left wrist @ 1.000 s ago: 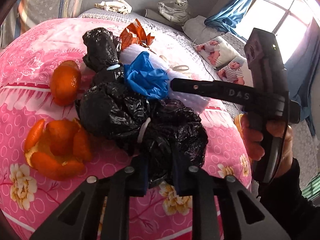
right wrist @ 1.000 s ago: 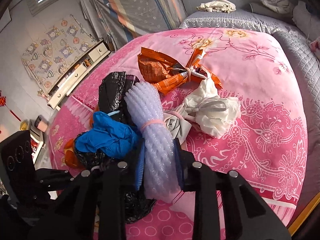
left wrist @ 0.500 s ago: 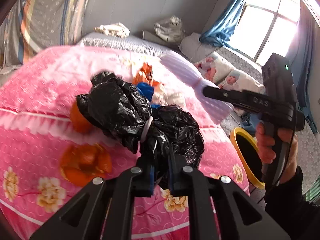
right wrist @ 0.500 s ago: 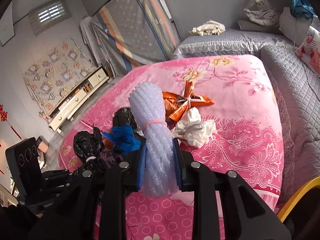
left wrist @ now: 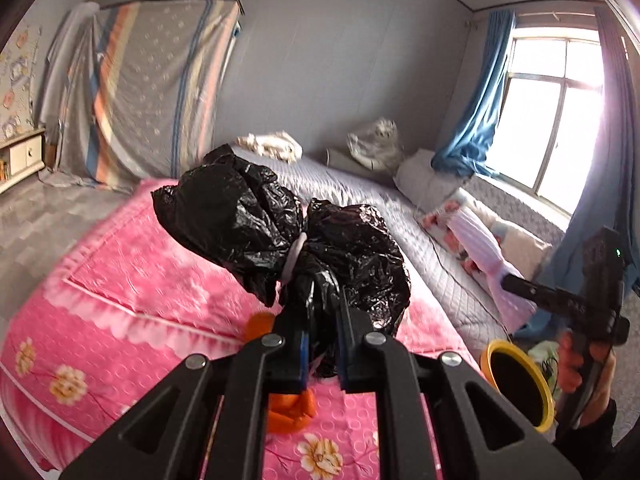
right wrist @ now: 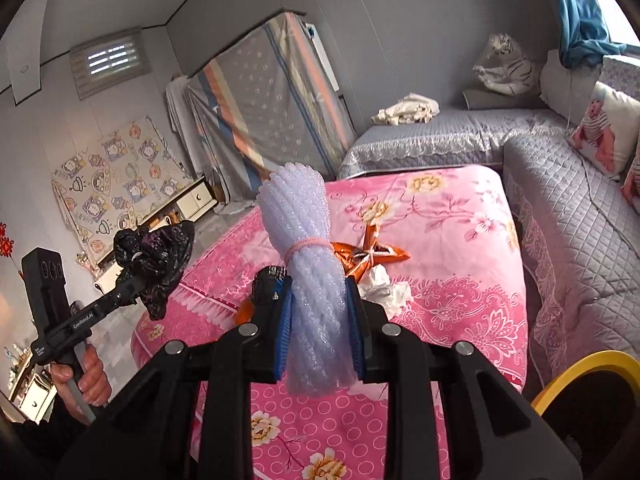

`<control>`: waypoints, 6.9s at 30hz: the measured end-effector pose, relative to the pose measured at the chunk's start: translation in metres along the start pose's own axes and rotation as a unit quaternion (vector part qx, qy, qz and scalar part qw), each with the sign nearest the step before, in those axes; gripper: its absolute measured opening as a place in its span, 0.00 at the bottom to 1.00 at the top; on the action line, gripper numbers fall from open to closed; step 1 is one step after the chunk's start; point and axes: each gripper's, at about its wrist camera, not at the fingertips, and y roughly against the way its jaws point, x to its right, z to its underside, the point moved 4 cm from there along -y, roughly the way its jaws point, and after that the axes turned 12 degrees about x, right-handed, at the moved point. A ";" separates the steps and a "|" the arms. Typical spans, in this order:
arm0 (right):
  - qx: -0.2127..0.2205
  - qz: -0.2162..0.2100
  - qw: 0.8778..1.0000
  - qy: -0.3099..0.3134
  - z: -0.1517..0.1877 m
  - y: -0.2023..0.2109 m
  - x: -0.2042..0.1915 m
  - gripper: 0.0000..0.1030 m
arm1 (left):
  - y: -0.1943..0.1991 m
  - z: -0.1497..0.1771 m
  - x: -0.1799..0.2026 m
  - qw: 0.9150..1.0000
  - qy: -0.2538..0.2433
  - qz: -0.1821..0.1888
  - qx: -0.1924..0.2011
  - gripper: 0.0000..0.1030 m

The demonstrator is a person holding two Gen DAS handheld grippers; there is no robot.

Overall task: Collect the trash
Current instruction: 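Carry the black bag in left tool while right tool carries the white net to the bin, then open left tool over the bin while right tool drops the white net in, then move both tools back toward the remaining trash on the bed, then grasp the orange peel with left tool while right tool grasps the blue glove, then carry the orange peel in left tool while right tool carries the blue glove to the bin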

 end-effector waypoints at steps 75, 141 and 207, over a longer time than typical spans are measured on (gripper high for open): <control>0.156 0.342 0.897 -0.231 0.121 0.230 0.244 0.30 | -0.154 0.175 0.369 0.925 -0.132 0.303 -0.186 0.10; -0.075 0.016 0.994 0.076 0.067 -0.096 -0.057 0.58 | -0.033 0.048 -0.014 0.994 -0.062 0.046 -0.074 0.64; -0.060 -0.021 0.998 -0.023 0.034 -0.075 -0.027 0.17 | -0.036 0.045 -0.011 0.994 -0.067 0.005 -0.086 0.37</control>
